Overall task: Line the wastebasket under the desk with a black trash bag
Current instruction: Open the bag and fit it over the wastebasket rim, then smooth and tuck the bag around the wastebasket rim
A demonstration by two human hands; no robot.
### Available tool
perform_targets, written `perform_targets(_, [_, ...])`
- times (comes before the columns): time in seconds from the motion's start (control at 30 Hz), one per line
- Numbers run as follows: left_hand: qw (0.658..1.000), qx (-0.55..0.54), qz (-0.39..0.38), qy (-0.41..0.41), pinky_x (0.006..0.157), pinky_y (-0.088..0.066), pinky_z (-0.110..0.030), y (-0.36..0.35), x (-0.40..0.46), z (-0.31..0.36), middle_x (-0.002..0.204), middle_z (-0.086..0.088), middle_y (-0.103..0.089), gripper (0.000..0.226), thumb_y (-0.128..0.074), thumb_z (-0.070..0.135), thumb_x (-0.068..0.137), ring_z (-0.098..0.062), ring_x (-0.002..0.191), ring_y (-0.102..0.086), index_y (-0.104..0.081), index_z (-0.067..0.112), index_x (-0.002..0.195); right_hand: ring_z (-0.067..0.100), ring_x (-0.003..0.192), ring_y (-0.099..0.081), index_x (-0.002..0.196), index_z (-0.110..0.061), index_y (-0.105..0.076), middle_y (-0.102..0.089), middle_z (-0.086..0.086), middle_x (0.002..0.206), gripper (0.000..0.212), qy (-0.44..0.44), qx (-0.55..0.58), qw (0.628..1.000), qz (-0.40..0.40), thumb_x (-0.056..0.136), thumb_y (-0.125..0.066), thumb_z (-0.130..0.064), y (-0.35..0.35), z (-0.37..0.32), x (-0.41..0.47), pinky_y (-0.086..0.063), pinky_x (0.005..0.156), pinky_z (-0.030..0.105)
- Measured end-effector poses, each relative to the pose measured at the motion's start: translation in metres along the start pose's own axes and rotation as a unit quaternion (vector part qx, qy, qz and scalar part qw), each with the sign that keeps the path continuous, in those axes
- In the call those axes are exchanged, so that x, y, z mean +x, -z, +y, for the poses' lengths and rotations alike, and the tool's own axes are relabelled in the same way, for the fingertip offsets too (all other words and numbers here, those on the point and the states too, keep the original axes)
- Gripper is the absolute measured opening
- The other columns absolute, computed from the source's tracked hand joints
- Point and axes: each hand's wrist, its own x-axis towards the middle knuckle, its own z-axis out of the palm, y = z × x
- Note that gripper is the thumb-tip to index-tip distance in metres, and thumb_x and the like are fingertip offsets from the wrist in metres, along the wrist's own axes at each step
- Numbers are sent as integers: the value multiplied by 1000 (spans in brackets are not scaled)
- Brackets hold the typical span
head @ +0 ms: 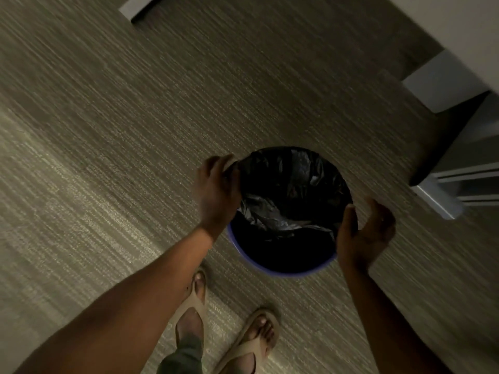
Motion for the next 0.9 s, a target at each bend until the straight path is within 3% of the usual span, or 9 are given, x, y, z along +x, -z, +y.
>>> perform_targets(0.1, [967, 103, -112, -203, 105, -36, -47, 8, -31, 16, 132, -6, -67, 44, -60, 37, 94, -35, 129, -54, -67, 22, 134, 41, 128, -56, 127, -7, -71, -67, 18, 131, 42, 113, 21, 992, -60, 100, -61, -37, 9, 11, -28, -50, 100, 53])
perform_targets(0.2, [928, 191, -226, -228, 109, -29, -58, 15, -51, 15, 127, 0, -70, 55, -55, 48, 90, -36, 133, -51, -63, 24, 139, 41, 133, -57, 126, -7, -72, -70, 15, 129, 42, 176, 22, 977, -115, 97, -60, -34, 23, 24, -50, -49, 99, 60])
perform_targets(0.3, [911, 212, -233, -264, 108, -34, -59, 30, -66, 2, 123, -5, -70, 49, -64, 40, 86, -33, 128, -47, -67, 21, 132, 41, 132, -58, 119, -7, -76, -74, 13, 122, 39, 222, 5, 967, -123, 93, -61, -31, 38, 37, -65, -49, 100, 57])
perform_targets(0.4, [893, 204, -238, -322, 108, -42, -63, 46, -81, -17, 117, -13, -68, 41, -74, 21, 78, -39, 119, -56, -73, 16, 118, 37, 128, -59, 108, -10, -79, -73, 11, 114, 30, 251, -35, 956, -147, 86, -65, -25, 50, 52, -78, -50, 99, 54])
perform_targets(0.47, [870, 227, -283, -335, 108, -45, -65, 56, -89, -23, 118, -14, -68, 45, -79, 13, 70, -41, 118, -62, -74, 16, 115, 34, 125, -57, 107, -11, -78, -69, 11, 115, 23, 252, -54, 950, -178, 85, -72, -10, 54, 60, -85, -57, 90, 52])
perform_targets(0.53, [847, 258, -330, -329, 107, -48, -63, 63, -96, -24, 120, -13, -68, 53, -85, 14, 64, -38, 118, -65, -74, 18, 116, 32, 122, -58, 112, -12, -75, -67, 11, 118, 33, 253, -68, 942, -211, 82, -78, 0, 55, 63, -92, -63, 80, 46])
perform_targets(0.63, [847, 273, -349, -294, 110, -46, -61, 68, -105, -29, 122, -14, -67, 57, -84, 12, 64, -37, 118, -65, -73, 18, 119, 33, 118, -63, 116, -13, -75, -67, 12, 120, 38, 267, -81, 936, -216, 82, -81, 2, 52, 63, -98, -63, 75, 38])
perform_targets(0.73, [862, 270, -336, -268, 107, -48, -63, 68, -112, -28, 111, -10, -72, 58, -90, 6, 56, -35, 108, -70, -77, 16, 111, 34, 117, -66, 115, -10, -76, -71, 13, 119, 30, 278, -83, 937, -194, 86, -76, 1, 48, 62, -100, -61, 85, 41])
perform_targets(0.9, [842, 312, -342, -275, 106, -45, -69, 61, -119, -25, 106, -3, -74, 59, -94, 15, 48, -30, 112, -68, -79, 21, 104, 38, 122, -66, 101, -8, -75, -75, 12, 114, 16, 317, -103, 926, -176, 86, -70, -4, 45, 76, -103, -46, 107, 60])
